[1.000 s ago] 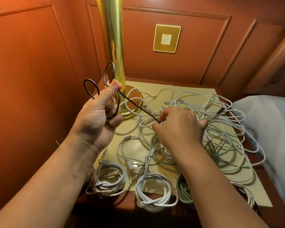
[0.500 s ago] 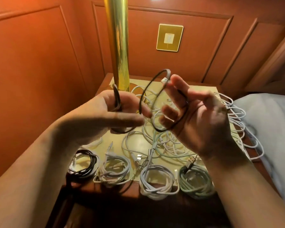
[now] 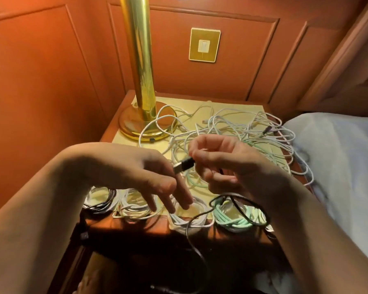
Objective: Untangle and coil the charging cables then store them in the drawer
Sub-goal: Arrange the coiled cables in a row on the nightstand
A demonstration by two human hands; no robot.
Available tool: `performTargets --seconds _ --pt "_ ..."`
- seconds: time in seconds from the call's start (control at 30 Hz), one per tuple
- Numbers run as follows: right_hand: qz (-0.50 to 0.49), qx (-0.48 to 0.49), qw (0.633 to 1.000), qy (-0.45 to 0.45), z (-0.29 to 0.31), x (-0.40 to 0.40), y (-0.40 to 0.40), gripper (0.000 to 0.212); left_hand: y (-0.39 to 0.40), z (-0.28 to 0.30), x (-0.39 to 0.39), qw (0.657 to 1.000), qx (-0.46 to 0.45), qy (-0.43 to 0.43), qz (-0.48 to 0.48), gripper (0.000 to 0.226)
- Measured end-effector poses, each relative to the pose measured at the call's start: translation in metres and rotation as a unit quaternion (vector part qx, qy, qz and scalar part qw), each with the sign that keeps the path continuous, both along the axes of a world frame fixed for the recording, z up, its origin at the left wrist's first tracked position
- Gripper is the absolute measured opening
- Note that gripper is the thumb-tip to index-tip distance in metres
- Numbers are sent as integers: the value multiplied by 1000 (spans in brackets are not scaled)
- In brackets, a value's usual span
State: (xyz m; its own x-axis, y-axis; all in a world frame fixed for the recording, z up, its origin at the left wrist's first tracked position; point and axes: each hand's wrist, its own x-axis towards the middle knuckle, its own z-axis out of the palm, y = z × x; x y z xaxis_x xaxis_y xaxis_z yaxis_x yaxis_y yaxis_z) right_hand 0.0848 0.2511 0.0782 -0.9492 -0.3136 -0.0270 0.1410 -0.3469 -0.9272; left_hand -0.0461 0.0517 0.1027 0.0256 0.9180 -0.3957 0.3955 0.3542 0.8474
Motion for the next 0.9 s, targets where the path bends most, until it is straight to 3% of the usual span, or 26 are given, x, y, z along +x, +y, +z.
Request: performTargets --seconds 0.2,0.3,0.37,0.43,0.53,0.63,0.77,0.83,0.9 --pt "-3 45 996 -74 1 -3 0 20 10 -1 -2 995 56 -58 64 67" --pt "-21 107 992 -70 2 -3 -4 26 15 -2 -2 995 50 -73 45 31" --pt "-31 149 986 -70 1 -4 -4 23 17 -2 -3 996 33 -76 23 20" --pt "-12 186 980 -72 1 -2 -2 9 17 -2 -4 996 18 -87 20 18" --pt "6 266 961 -73 -1 0 1 26 18 -6 -6 994 12 -91 53 17" --pt "-44 317 946 -47 -4 0 -1 30 18 -14 -11 994 11 -82 75 18" --pt "-112 298 948 5 -7 -3 -3 28 25 -26 -2 969 24 -172 175 14" --pt "-173 321 931 33 -8 -3 -3 30 29 -26 7 952 34 -217 213 8" --pt "-215 339 914 56 -8 -2 -4 34 31 -26 9 934 34 -274 227 22"
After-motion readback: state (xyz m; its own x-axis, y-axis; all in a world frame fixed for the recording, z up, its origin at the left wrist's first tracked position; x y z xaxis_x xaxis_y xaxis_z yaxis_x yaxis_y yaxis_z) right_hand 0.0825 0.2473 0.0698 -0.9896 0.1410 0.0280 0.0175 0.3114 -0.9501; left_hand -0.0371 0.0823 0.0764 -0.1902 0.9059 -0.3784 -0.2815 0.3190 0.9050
